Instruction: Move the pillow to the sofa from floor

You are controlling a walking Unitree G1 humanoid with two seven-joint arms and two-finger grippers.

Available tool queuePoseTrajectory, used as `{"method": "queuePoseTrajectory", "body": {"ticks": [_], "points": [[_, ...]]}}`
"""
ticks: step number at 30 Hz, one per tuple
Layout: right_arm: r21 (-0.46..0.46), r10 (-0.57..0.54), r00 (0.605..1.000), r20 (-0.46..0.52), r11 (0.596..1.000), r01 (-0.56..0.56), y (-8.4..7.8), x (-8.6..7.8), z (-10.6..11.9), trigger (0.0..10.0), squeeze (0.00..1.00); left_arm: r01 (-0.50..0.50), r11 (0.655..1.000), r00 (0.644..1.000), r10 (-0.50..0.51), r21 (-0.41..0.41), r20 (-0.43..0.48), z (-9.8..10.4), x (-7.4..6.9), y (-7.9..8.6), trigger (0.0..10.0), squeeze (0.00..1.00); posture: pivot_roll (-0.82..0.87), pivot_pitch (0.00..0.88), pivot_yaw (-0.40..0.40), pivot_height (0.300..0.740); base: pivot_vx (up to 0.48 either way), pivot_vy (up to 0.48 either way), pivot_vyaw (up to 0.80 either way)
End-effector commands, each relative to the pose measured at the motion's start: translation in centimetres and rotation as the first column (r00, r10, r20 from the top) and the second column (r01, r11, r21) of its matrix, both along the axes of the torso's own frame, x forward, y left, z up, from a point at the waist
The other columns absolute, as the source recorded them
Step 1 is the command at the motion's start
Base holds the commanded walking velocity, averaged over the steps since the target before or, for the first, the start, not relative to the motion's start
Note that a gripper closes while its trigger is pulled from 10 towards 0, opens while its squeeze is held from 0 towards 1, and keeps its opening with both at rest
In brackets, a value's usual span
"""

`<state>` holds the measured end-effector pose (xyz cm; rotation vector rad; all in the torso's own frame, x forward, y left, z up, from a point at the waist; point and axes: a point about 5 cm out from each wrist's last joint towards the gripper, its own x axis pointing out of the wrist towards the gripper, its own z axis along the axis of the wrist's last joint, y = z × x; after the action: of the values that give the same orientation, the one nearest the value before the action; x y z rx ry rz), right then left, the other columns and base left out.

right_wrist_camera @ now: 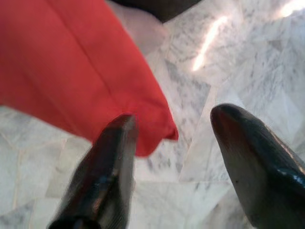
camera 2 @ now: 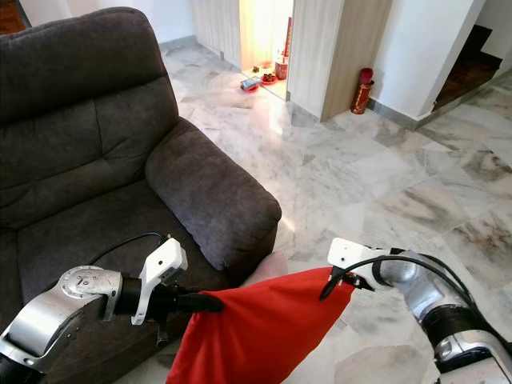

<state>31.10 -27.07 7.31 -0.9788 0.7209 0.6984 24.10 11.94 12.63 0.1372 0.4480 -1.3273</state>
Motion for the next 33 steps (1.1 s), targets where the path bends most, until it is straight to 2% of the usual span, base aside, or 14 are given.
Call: {"method": "queuePoseTrajectory", "body": {"ticks": [1, 9, 10, 11, 12, 21, 25, 30, 33], "points": [[-0.011, 0.023, 1.0, -0.008, 1.0, -0.024, 0.0, 0.2, 0.3, 10.0, 1.0, 0.065, 0.996, 0.995, -0.059, -0.068, 0.086, 2.5, 0.0, -0.8, 10.0, 0.0, -0.01, 0.0, 0.022, 0.736, 0.0, 0.0, 0.0], [-0.022, 0.094, 0.99, -0.108, 0.995, -0.097, 0.5, -0.4, -0.5, 10.0, 1.0, 0.065, 0.995, 0.995, -0.059, -0.069, 0.086, 2.5, 0.0, -0.8, 10.0, 0.0, 0.0, 0.0, 0.016, 0.736, 0.0, 0.0, 0.0], [-0.024, 0.093, 0.987, -0.128, 0.995, -0.097, 0.6, -0.6, -0.9, 10.0, 0.95, 0.066, 0.995, 0.994, -0.059, -0.071, 0.087, 2.5, 0.0, -0.9, 10.0, 0.0, 0.0, 0.0, 0.016, 0.736, 0.0, 0.0, 0.0], [-0.016, 0.1, 0.985, -0.143, 0.995, -0.103, 0.7, -0.8, -1.1, 10.0, 0.3, 0.067, 0.995, 0.994, -0.06, -0.073, 0.086, 2.5, 0.0, -1.0, 10.0, 0.0, 0.0, 0.0, 0.015, 0.736, 0.0, 0.0, 0.0], [-0.004, 0.111, 0.981, -0.161, 0.994, -0.113, 0.8, -1.0, -1.4, 10.0, 0.0, 0.067, 0.995, 0.994, -0.061, -0.075, 0.086, 2.5, 0.0, -1.0, 10.0, 0.0, 0.0, 0.0, 0.015, 0.736, 0.0, 0.0, 0.0], [-0.009, 0.117, 0.969, -0.215, 0.992, -0.122, 1.0, -1.8, -2.5, 10.0, 0.0, 0.062, 0.995, 0.995, -0.055, -0.081, 0.084, 2.4, 0.0, -1.2, 10.0, 0.0, 0.0, 0.0, 0.01, 0.736, 0.0, 0.0, 0.0], [-0.061, 0.122, 0.959, -0.255, 0.988, -0.142, 0.8, -2.4, -3.4, 10.0, 0.0, 0.062, 0.994, 0.995, -0.055, -0.086, 0.082, 2.4, -0.1, -1.3, 10.0, 0.0, 0.0, 0.0, 0.007, 0.736, 0.0, 0.0, 0.0], [-0.067, 0.129, 0.958, -0.258, 0.986, -0.151, 1.2, -2.7, -4.3, 10.0, 0.0, 0.063, 0.994, 0.995, -0.056, -0.087, 0.08, 2.4, -0.2, -1.3, 10.0, 0.0, 0.01, 0.0, 0.007, 0.736, 0.0, 0.0, 0.0], [-0.085, 0.111, 0.971, -0.213, 0.988, -0.131, 1.6, -2.6, -4.7, 10.0, 0.0, 0.061, 0.994, 0.995, -0.054, -0.088, 0.079, 2.4, -0.2, -1.3, 10.0, 0.0, 0.01, 0.0, 0.008, 0.736, 0.0, 0.0, 0.0]]}}
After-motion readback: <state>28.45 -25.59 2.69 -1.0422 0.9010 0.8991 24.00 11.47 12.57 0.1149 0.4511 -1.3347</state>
